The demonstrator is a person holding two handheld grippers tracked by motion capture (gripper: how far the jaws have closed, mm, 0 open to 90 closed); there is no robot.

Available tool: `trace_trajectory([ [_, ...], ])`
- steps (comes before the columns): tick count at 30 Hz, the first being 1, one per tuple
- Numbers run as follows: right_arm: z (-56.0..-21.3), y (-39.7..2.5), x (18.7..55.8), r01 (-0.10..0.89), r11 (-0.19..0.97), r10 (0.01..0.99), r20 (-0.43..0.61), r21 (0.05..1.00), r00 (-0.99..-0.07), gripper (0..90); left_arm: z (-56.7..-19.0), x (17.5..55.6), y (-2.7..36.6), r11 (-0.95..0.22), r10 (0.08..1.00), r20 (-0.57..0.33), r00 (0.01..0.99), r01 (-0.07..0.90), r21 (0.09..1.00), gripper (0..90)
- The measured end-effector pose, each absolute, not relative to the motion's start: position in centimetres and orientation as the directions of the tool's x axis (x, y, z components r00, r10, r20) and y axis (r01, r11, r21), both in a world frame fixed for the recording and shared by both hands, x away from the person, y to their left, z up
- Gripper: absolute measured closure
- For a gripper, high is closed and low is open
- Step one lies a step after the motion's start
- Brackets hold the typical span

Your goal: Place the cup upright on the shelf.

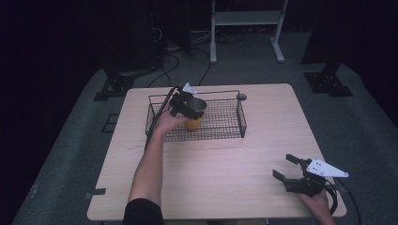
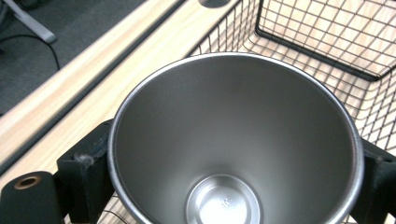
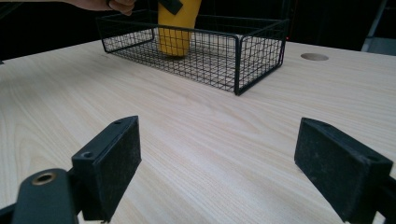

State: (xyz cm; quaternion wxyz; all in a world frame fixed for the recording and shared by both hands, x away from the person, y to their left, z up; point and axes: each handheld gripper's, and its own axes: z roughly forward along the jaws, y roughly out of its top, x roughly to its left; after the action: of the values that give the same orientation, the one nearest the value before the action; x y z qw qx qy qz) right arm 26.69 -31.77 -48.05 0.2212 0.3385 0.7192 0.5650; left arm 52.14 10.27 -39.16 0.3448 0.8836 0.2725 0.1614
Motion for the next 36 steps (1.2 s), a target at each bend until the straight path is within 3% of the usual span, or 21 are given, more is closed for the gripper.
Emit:
trace_trajectory([
  [36,-48.1,-31.8,26.7,0.237,0.133,0.736,0.065,0.962,-0.674,13.6,-39.0,51.6,12.2,-0.563,0.616,0.083,0.783,0.364,0.741,4.3],
])
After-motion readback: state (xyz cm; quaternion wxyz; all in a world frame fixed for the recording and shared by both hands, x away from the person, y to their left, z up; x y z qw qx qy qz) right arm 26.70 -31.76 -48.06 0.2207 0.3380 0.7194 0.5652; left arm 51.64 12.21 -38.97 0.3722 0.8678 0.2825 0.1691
